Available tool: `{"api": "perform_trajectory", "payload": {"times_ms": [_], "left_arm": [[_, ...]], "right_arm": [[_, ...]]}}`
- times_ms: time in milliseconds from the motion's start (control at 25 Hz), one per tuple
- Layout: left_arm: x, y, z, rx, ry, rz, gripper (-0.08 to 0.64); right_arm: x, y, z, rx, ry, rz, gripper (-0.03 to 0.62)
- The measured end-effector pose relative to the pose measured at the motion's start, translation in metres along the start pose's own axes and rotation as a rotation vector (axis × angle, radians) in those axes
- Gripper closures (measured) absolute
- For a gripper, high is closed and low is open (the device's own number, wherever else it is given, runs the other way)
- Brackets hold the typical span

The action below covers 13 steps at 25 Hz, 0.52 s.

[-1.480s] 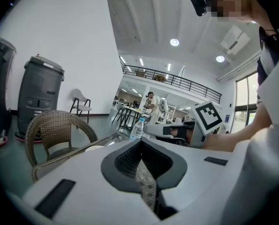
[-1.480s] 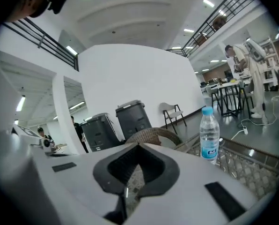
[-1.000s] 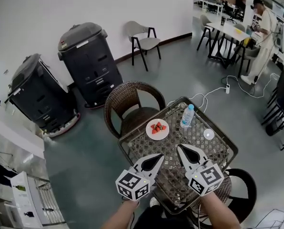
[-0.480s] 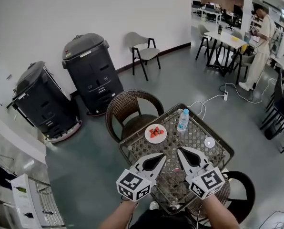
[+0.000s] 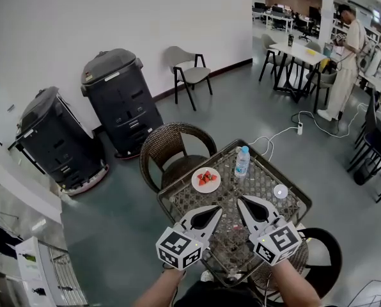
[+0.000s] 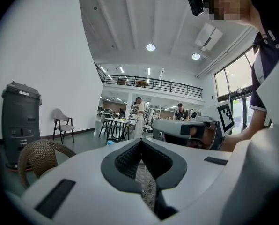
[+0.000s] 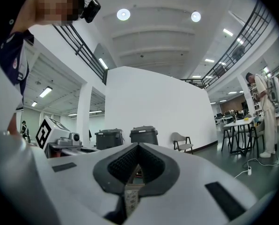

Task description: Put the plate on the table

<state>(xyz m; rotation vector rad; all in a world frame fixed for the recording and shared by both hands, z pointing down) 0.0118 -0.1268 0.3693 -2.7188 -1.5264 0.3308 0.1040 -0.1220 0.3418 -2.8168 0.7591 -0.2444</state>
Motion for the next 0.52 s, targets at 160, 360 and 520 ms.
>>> {"api": "perform_trajectory", "payload": {"times_ms": [160,360,520], "left_arm": [[0.0003,-0.0002,0.0004,0.002,-0.003,0.000,0.554],[0.0033,0.0002,0.0014,0.004,-0.004,-0.003,0.554],[0.0054,-0.0011,-0.0003,0.013,-0.003,-0.002,0.554]], "right_arm": [[-0.0006,0.0007,0.0015,0.003,-0.001,-0.001,0.588],[-0.0002,-0.0014,0.0034,0.001,-0.002,-0.005,0.588],[-0.0011,-0.0047,0.0018,0.002,-0.005,-0.003,0.588]]}}
Point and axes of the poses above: the fingertips, and each gripper's own axes: y forward along the fingers, x to its right, z out of its top, the point moved 3 cm from there along -y, backward along the fingers, and after that the axes turned 15 degrees about x, right-handed, at the moved point
